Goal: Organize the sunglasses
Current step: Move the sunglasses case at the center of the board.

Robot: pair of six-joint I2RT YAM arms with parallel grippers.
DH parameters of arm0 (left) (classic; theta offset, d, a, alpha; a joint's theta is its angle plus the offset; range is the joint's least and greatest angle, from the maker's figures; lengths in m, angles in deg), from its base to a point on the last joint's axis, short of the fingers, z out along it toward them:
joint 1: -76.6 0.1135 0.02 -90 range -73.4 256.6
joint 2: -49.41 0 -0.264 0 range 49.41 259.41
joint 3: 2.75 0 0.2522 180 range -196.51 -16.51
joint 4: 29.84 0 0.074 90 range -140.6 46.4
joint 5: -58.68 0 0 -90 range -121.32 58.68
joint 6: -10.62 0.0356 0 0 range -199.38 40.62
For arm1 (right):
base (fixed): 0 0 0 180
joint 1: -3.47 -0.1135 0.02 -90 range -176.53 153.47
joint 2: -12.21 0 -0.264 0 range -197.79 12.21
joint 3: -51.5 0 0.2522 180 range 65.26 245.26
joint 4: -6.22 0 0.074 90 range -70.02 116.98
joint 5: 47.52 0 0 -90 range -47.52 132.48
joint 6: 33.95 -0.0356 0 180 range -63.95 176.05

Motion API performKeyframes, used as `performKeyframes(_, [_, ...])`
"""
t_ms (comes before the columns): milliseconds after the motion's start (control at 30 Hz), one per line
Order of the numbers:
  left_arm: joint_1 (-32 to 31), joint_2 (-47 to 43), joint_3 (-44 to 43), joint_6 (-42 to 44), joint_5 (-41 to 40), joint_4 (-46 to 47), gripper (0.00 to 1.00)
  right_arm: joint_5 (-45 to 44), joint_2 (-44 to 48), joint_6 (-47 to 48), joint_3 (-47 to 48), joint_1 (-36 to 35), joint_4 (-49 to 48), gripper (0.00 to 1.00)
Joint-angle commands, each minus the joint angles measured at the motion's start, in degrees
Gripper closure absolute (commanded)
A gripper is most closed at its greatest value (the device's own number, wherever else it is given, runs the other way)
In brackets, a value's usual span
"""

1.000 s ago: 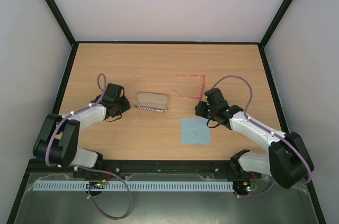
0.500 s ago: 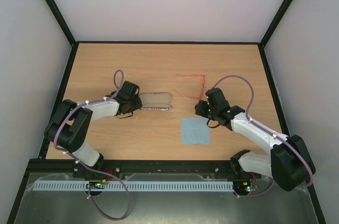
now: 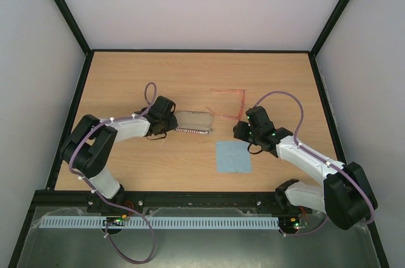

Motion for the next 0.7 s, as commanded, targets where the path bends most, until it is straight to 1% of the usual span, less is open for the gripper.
performKeyframes(0, [-1.0,-2.1,-0.4,-1.9,-0.5,-0.3,0.72,-1.5,1.2,0.3,-0.5,0.0,0.1,0.44])
performKeyframes(133, [-1.1,-7.1,2.2,-2.7,-1.4,-1.0,0.63,-2.2,1.2,0.5,0.1,0.0,0.9,0.44])
performKeyframes(200, [-1.0,-9.2,2.7,-2.4,-1.8,-2.0,0.60,-2.7,1.0,0.3,0.1,0.0,1.1,0.44])
performKeyframes(367, [-1.0,-13.8,3.7,-1.9,-2.0,-3.3,0.47,-4.0,0.5,-0.8,0.1,0.0,1.5,0.43])
performKeyframes(467, [-1.0,-16.8,4.1,-1.1,-1.5,-4.4,0.38,-5.3,0.5,-1.7,0.2,0.0,2.7,0.40])
performKeyframes(567, [-0.8,-19.8,4.5,-0.2,-1.0,-5.7,0.29,-8.5,1.2,-3.1,0.8,0.1,5.3,0.37])
performKeyframes(667, [-0.8,-23.0,5.0,1.4,1.3,-6.6,0.27,-12.7,1.7,-5.2,0.7,0.1,8.5,0.36])
